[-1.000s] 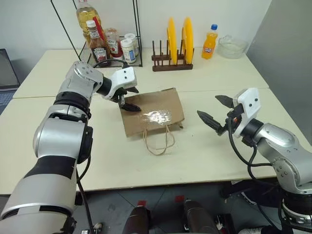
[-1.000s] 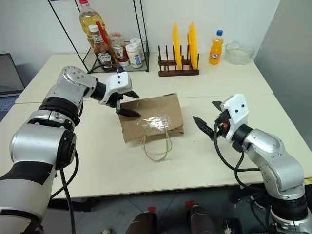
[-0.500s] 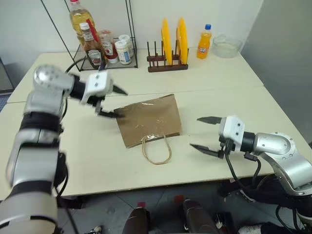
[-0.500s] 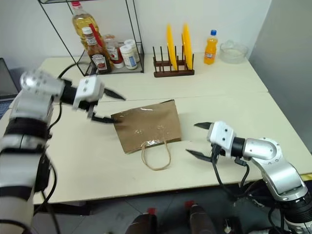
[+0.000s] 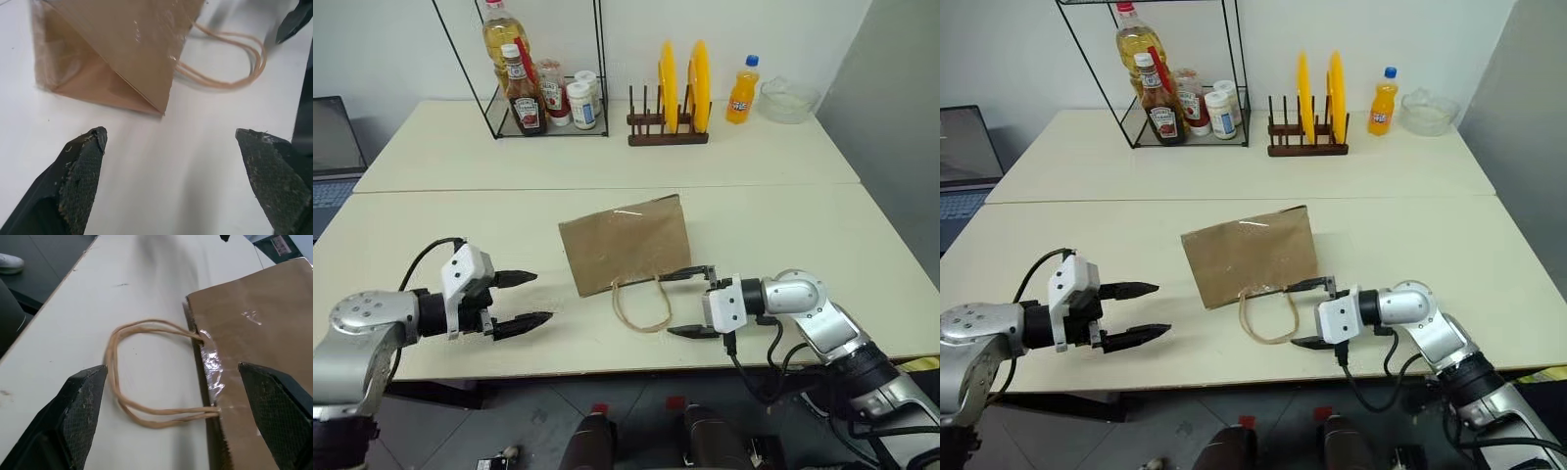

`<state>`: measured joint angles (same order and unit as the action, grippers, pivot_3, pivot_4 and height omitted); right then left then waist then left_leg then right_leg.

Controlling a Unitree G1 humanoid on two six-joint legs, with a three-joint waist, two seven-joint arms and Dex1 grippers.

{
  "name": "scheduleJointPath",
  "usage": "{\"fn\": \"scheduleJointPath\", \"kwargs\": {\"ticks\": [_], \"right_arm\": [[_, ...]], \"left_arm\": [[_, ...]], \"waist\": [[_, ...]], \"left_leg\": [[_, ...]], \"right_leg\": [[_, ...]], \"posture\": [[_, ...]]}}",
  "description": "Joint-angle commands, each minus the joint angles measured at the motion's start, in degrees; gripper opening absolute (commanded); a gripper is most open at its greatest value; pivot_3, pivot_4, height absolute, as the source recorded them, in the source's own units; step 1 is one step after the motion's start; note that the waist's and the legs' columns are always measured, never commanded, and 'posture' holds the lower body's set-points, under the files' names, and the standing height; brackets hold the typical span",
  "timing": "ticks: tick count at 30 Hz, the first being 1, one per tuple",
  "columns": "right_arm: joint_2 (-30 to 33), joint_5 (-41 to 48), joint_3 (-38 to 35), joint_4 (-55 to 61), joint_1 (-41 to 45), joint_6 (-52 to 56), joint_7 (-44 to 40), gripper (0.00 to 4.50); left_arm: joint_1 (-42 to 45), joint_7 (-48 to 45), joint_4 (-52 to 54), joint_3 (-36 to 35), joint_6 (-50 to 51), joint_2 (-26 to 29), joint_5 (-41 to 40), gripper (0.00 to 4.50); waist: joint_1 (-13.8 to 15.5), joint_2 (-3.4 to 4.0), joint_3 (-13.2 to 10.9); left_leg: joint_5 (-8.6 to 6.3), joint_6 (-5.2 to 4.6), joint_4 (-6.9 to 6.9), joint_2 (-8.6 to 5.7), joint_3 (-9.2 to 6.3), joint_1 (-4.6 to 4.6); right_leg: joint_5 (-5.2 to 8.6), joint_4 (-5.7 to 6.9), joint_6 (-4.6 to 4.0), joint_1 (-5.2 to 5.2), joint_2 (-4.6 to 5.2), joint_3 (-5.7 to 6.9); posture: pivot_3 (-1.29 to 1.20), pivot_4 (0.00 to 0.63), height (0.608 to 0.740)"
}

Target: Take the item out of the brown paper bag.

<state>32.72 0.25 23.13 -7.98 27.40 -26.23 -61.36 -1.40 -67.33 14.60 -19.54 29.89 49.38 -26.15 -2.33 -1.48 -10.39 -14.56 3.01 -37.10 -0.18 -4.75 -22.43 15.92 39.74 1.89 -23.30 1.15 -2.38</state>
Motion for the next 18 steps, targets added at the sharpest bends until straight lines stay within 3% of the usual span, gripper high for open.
{"fn": "scheduleJointPath", "kwargs": {"ticks": [1,8,18], "right_arm": [[-1.2,1.3,-0.3,0.3,1.7,-1.9,-1.2,4.50],[-2.1,-0.1,1.0,-1.7,1.6,-4.2,-2.3,4.50],[-0.7,-8.8,1.3,-9.1,3.5,-9.8,1.5,4.50]], "left_arm": [[-5.6,1.3,5.2,-2.2,1.6,-0.3,-2.5,4.45],[-14.1,3.8,9.3,0.3,0.7,-3.5,-3.0,4.45],[-13.4,5.3,8.5,3.4,-0.3,-4.2,-3.1,4.45]], "waist": [[0.0,0.01,0.0],[0.4,-0.01,0.0],[0.5,-0.01,0.0]], "left_leg": [[0.00,0.00,0.04,-0.01,0.02,0.05],[0.00,0.00,0.07,0.02,0.03,0.10],[0.00,0.00,0.08,-0.01,0.05,0.15]], "right_leg": [[0.00,0.00,0.00,0.01,0.01,-0.04],[0.01,-0.07,-0.03,0.08,-0.01,-0.02],[0.01,-0.13,-0.03,0.13,-0.02,0.00]], "posture": [[0.00,0.150,0.740],[0.00,0.150,0.740],[0.00,0.150,0.740]]}}
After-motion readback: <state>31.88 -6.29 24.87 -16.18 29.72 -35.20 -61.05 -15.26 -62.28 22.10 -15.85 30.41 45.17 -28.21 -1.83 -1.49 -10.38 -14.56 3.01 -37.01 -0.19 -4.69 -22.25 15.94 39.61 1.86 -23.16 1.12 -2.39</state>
